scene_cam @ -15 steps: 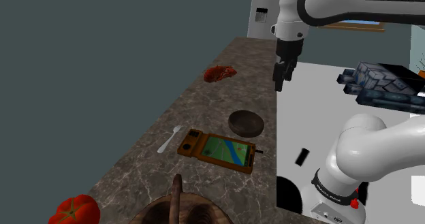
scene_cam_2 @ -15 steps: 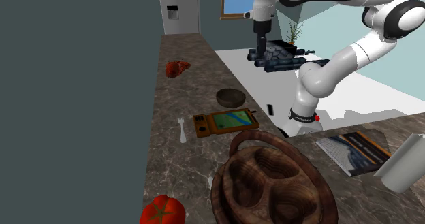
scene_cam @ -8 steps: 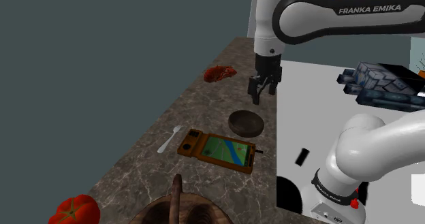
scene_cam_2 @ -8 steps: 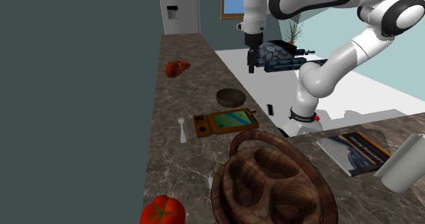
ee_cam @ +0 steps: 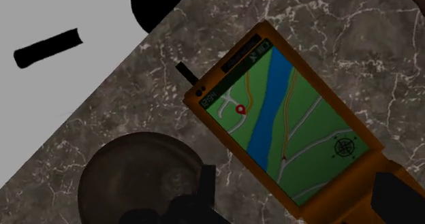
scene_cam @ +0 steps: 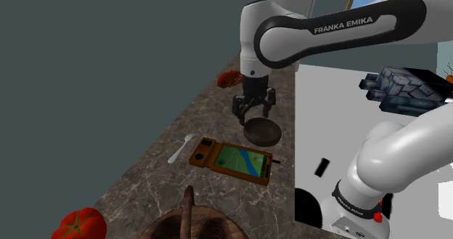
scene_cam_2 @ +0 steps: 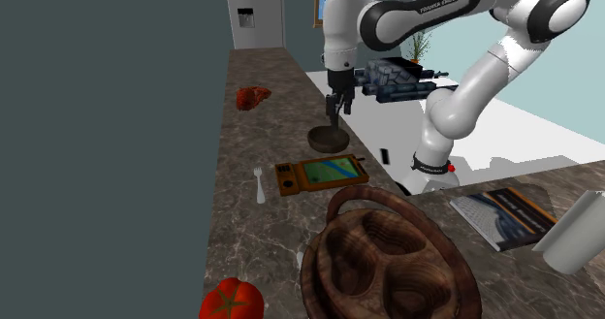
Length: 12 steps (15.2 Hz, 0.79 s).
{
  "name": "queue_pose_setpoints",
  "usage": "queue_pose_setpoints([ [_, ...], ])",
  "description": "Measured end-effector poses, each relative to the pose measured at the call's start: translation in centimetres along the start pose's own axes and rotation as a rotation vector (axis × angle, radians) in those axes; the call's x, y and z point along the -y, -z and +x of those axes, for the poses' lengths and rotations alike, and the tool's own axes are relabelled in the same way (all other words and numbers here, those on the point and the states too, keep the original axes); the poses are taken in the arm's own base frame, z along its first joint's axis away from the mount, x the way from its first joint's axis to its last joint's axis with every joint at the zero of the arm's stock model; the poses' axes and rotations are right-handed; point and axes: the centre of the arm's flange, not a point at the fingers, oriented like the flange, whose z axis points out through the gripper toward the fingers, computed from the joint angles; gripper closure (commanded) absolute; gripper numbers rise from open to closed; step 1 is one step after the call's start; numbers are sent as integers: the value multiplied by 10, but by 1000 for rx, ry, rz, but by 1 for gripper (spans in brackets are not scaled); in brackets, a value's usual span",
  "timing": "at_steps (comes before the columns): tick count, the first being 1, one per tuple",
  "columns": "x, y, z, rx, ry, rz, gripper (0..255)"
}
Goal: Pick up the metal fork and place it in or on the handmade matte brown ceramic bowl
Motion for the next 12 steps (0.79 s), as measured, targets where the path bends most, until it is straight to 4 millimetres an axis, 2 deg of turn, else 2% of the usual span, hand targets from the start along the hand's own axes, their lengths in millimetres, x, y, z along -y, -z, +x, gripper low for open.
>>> queue_pose_setpoints([
  [9, 88, -48, 51, 19, -262, 46, 0],
  [12, 118, -64, 77, 25, -349, 62, 0],
])
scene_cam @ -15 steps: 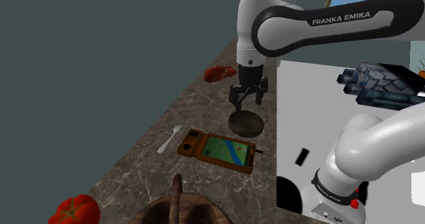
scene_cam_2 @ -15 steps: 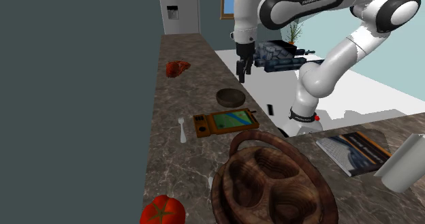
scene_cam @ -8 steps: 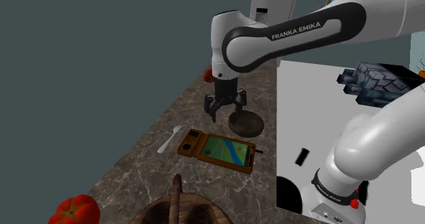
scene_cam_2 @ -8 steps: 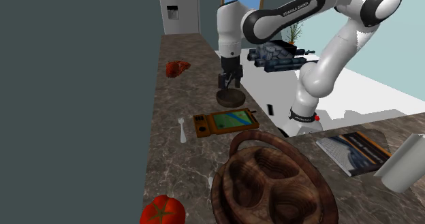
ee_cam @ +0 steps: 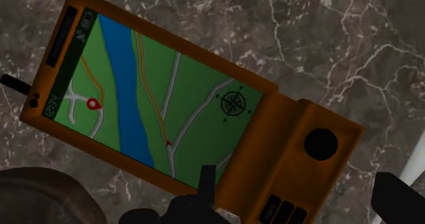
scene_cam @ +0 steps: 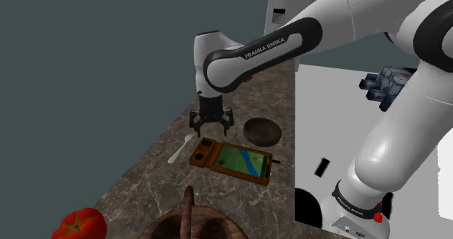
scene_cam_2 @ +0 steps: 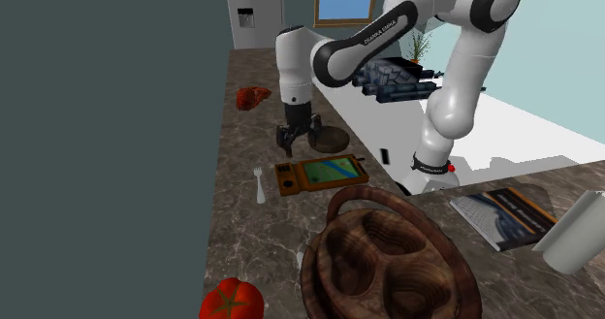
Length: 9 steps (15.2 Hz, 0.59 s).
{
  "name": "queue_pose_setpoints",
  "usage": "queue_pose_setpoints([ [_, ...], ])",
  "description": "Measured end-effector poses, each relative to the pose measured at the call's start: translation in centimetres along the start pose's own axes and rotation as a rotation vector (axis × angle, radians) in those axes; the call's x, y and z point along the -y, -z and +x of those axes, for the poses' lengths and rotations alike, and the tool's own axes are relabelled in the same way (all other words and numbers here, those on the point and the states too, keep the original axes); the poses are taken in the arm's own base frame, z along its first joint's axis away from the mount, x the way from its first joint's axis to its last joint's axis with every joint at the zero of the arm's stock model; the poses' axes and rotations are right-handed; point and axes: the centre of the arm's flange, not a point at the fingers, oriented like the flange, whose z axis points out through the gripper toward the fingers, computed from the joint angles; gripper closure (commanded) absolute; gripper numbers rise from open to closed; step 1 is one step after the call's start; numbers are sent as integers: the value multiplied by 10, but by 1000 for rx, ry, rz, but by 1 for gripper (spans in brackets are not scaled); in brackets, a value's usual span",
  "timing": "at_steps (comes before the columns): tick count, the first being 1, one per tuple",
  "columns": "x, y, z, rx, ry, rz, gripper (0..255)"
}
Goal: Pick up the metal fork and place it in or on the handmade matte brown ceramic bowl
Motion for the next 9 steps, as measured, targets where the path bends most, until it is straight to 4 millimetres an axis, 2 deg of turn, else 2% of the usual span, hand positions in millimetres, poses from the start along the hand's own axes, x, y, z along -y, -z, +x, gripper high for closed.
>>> queue_pose_setpoints([
  [2, 18, -9, 8, 4, -58, 11, 0],
  [9, 85, -42, 52, 19, -262, 47, 0],
])
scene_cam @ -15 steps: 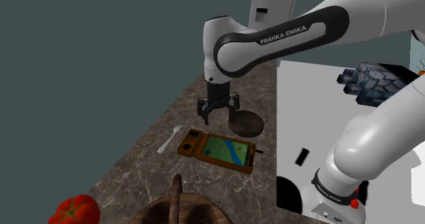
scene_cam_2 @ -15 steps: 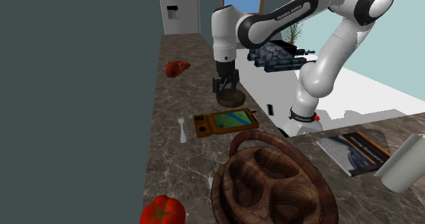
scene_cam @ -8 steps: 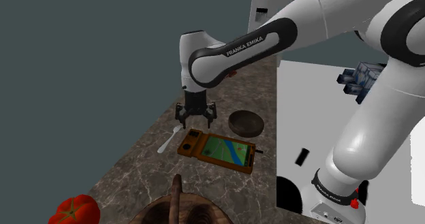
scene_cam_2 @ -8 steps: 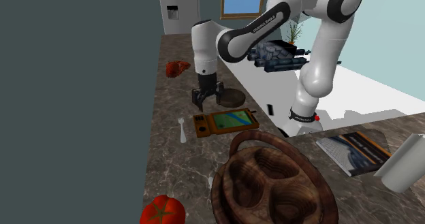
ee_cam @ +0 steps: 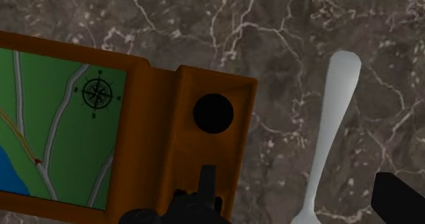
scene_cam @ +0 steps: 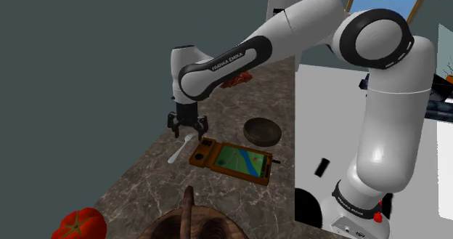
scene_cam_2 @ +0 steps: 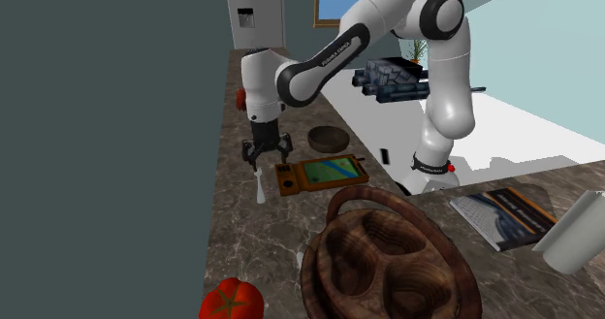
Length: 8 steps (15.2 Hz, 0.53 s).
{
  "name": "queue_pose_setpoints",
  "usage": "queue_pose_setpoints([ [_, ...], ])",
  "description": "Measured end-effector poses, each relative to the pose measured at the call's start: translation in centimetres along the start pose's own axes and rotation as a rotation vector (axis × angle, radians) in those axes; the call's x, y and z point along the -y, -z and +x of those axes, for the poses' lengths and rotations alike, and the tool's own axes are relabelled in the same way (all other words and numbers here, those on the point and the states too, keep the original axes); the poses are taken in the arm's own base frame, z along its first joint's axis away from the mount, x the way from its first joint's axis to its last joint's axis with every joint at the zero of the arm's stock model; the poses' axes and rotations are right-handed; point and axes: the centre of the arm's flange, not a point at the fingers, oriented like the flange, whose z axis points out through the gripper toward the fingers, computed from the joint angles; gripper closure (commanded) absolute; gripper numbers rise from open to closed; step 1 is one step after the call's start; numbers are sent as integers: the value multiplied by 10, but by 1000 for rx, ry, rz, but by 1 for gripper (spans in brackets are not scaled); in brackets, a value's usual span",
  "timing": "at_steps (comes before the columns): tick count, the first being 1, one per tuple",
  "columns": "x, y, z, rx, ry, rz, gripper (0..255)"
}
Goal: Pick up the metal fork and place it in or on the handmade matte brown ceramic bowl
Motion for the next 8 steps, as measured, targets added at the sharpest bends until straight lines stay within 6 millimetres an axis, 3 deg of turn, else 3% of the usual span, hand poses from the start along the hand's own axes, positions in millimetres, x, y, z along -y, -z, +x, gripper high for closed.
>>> queue_pose_setpoints([
  [3, 27, -16, 14, 6, -79, 14, 0],
  [8, 36, -41, 17, 6, -99, 17, 0],
])
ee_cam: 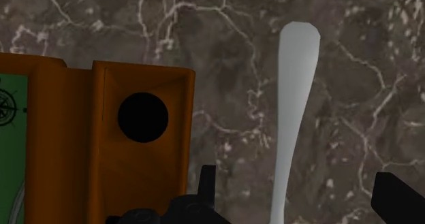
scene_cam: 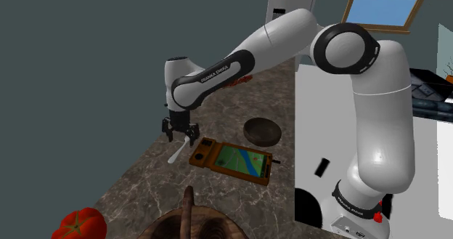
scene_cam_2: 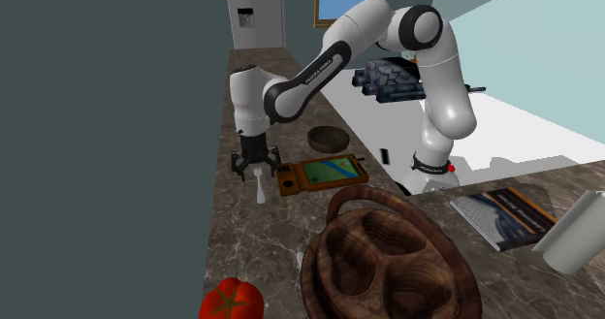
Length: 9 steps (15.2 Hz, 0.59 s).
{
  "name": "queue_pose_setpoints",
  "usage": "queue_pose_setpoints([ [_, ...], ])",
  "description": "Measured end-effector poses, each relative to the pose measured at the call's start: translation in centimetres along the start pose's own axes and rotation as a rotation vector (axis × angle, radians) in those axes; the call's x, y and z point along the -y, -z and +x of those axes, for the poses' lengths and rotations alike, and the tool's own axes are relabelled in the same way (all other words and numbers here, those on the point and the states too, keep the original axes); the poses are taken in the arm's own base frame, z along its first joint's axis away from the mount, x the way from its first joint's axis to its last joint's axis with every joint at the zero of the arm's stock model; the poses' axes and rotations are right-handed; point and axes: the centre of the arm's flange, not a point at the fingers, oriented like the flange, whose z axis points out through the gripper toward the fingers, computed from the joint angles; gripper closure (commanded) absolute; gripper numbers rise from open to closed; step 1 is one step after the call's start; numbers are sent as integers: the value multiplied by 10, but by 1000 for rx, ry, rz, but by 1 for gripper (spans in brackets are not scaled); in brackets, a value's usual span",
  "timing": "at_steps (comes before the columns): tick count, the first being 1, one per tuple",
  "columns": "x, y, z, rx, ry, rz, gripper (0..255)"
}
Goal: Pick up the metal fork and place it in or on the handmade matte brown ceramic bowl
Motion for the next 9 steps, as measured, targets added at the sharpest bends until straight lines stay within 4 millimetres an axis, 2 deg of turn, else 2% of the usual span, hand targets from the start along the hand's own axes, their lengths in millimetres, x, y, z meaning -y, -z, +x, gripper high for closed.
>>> queue_pose_setpoints([
  [3, 0, -16, 0, 0, 0, 0, 0],
  [9, 0, -19, -1, 0, 0, 0, 0],
])
